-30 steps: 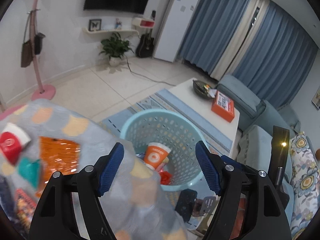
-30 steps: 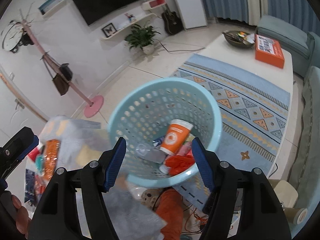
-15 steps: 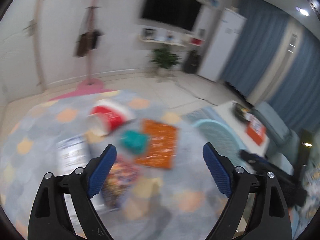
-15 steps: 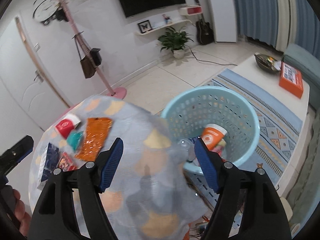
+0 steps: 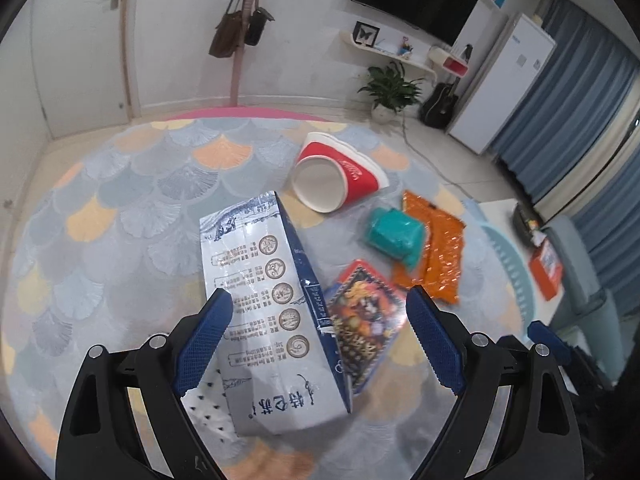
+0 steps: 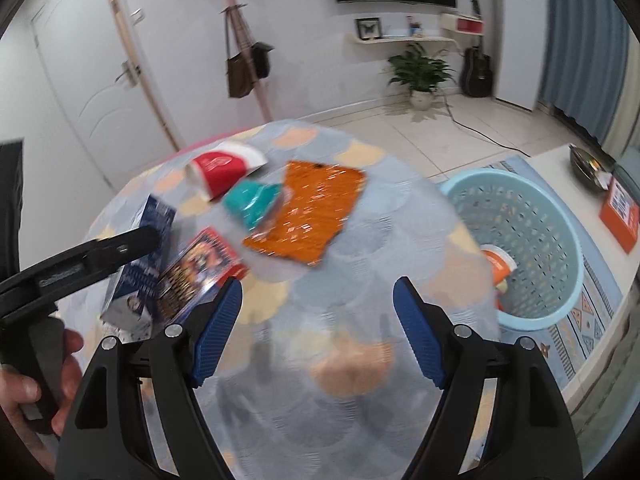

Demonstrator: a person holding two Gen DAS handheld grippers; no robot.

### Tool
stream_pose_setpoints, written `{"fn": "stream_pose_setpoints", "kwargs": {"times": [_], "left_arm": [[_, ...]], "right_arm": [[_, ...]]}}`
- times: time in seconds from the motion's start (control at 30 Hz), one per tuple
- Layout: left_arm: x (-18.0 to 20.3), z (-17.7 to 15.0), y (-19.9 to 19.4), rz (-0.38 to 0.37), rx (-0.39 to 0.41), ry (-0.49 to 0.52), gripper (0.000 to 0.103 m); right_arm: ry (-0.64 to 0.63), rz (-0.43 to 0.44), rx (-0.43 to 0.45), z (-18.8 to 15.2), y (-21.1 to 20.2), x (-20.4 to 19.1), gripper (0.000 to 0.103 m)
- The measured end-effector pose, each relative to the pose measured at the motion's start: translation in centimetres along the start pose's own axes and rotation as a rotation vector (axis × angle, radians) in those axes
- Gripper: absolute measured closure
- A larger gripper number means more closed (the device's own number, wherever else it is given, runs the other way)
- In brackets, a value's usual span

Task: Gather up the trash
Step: 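Grasp the white milk carton with the left tool while the right tool grasps the card box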

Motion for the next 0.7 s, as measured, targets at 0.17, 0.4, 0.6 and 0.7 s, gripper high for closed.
{"fn": "stream_pose_setpoints", "kwargs": {"times": [0.17, 0.4, 0.6, 0.7], "left_arm": [[-0.7, -0.8, -0.7, 0.009, 0.019, 0.012, 0.017], [-2.0, -1.3, -0.3, 0.013, -0.004, -0.004, 0.017], [-2.6, -1.5, 0.4, 0.025, -0.019, 0.000, 0.044], [-3.5, -1.8, -0.7, 0.033, 0.027, -0.025, 0.047]], "right_arm": [[-0.040, -0.001, -0.017, -0.3, 0.3, -2.0, 0.029], [-0.049, 0.017, -0.034, -0.5, 0.8, -3.2, 0.029], [-0.060, 0.038, -0.057, -0.9, 1.2, -4.7, 0.029], [-0.062, 0.061, -0.078, -0.9, 1.9, -5.8, 0.029]]}}
Point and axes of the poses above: each gripper's, at about its wrist camera, not at the fingertips, and y roughly the way its jaws point, x to its right, z to its top, the point moved 6 cm from there along y, roughly the way its jaws point, and after that the axes turned 14 degrees about -x, right-handed, at the moved point
